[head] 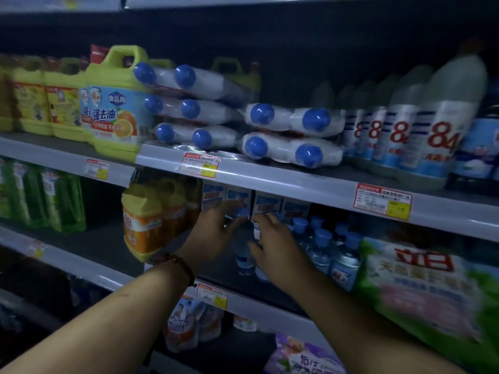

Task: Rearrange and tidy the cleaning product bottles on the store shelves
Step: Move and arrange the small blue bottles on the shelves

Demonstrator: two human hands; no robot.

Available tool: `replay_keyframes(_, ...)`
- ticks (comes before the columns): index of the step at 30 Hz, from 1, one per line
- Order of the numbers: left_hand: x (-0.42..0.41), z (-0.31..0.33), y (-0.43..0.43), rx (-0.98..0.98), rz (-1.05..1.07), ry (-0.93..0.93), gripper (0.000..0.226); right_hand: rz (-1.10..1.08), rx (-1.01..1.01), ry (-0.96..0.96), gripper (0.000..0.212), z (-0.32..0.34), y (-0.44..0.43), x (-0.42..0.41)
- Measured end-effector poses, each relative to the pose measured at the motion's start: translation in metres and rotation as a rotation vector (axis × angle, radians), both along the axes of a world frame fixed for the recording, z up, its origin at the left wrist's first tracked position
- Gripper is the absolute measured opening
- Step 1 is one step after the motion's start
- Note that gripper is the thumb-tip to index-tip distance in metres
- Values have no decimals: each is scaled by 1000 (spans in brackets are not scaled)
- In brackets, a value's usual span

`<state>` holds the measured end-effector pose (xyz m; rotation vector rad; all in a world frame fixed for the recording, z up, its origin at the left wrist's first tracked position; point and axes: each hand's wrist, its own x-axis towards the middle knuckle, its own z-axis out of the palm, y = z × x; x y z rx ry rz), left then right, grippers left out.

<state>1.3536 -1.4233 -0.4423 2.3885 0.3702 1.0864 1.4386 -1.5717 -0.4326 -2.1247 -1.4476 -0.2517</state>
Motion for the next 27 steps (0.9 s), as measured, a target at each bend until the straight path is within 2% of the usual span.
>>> replay_keyframes(3, 3, 0, -4, 70, 28, 10, 37, 53, 16, -11, 49, 0, -9, 6)
replay_keyframes(12, 12, 3, -15, 79, -7, 51, 31, 95, 7, -93, 43, -3, -16, 18)
replay_keyframes(17, 4, 0, -23, 90, -32, 30, 33, 108, 78, -51, 31, -1, -21, 21)
replay_keyframes(22, 5, 1, -41, 186, -43, 14, 31, 109, 162, -99, 15, 6, -35, 27)
replay_keyframes(27, 17, -2, -58, 121, -51, 20, 33, 66, 144, -128, 6, 9, -45, 32)
